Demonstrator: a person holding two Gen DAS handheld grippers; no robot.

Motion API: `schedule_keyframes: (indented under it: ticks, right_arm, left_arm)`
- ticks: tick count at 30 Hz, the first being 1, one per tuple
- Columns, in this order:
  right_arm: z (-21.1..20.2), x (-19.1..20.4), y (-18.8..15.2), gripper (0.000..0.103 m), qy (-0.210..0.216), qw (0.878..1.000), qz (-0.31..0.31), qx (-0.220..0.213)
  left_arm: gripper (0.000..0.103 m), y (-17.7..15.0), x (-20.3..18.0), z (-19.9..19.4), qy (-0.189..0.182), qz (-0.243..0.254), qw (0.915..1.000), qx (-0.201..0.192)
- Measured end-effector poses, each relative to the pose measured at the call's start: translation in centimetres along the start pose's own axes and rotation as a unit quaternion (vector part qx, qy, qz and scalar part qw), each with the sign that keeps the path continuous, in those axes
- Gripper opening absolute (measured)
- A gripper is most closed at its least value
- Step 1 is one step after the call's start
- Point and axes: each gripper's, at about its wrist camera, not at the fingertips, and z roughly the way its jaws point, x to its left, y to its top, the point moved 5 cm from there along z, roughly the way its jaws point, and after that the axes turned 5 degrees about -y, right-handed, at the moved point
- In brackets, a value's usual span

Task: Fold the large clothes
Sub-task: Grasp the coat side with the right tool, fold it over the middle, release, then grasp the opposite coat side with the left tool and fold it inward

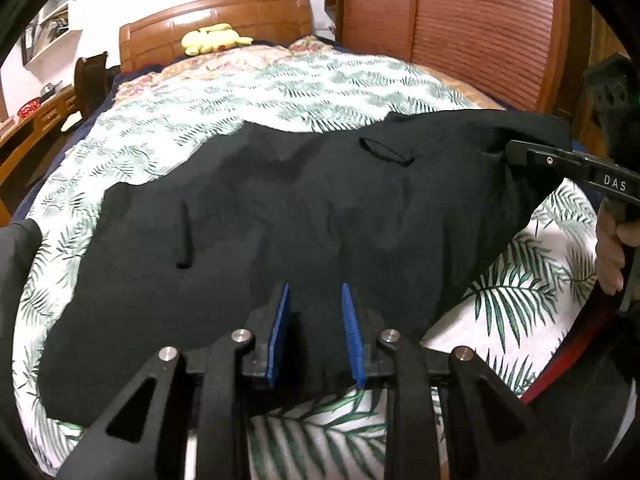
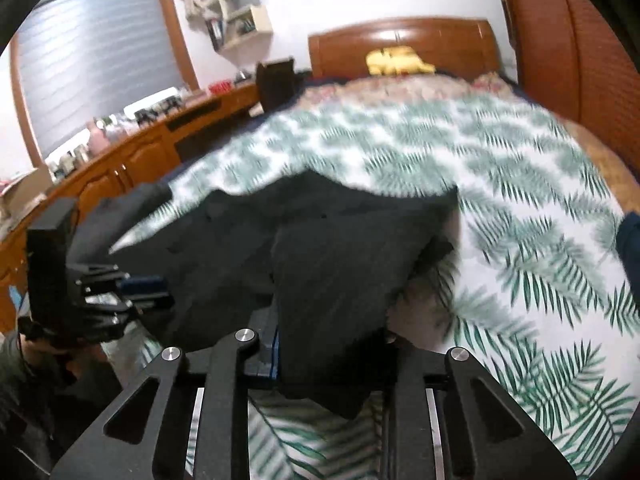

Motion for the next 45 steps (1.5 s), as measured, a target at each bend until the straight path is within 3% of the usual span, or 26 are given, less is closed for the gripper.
schedule_keyframes:
  ticks: [5, 11, 16, 19, 22, 25, 27, 31, 39, 42, 45]
  right_arm:
    - [-0.2, 3.5, 3.2, 0.021, 0.016, 0.999, -0.014, -0.032]
    - [1.2, 11.1, 7.3, 0.020, 0.051, 0.994, -0.082, -0.046]
    - [4.7, 20.0, 8.4, 0.019, 0.089, 0.985, -0.145, -0.036]
    - [7.9, 24.2, 7.7, 0.020, 0.115, 0.980, -0.160, -0.002]
    - [11.1, 27.9, 6.2, 0.026, 0.129, 0.975, -0.173, 0.041]
    - [11.8, 29.4, 5.5, 0.052, 0.136, 0.974, -0.170, 0.061]
    - [11.1, 29.4, 5.7, 0.060, 0.138, 0.975, -0.166, 0.051]
    - [9.4, 27.4, 5.9, 0.060, 0.121, 0.979, -0.163, 0.033]
    - [7.7, 21.1, 4.5, 0.060, 0.059, 0.987, -0.144, 0.042]
    - [8.0, 19.8, 2.8, 0.059, 0.036, 0.985, -0.157, 0.058]
    - [9.4, 18.8, 0.1, 0.055, 0.049, 0.983, -0.145, 0.099]
  left_arm:
    - [0.025, 0.1, 2.3, -3.7, 0.008, -0.012, 0.9995, -0.028]
    - [0.025, -1.0, 6.2, -8.3, 0.027, -0.036, 0.9974, -0.056]
    - [0.025, -3.2, 10.3, -11.8, 0.052, -0.061, 0.9942, -0.071]
    - [0.025, -4.9, 12.8, -13.2, 0.067, -0.079, 0.9921, -0.071]
    - [0.025, -6.6, 14.9, -14.1, 0.077, -0.096, 0.9901, -0.068]
    - [0.025, -7.7, 16.3, -14.7, 0.082, -0.109, 0.9883, -0.069]
    - [0.025, -8.1, 16.8, -14.8, 0.082, -0.114, 0.9874, -0.072]
    - [0.025, -7.8, 16.8, -14.9, 0.077, -0.115, 0.9871, -0.081]
    - [0.026, -4.4, 14.2, -15.0, 0.042, -0.094, 0.9887, -0.109]
    - [0.027, -2.6, 13.0, -14.9, 0.028, -0.080, 0.9892, -0.119]
    - [0.028, -1.3, 12.3, -14.3, 0.017, -0.072, 0.9904, -0.117]
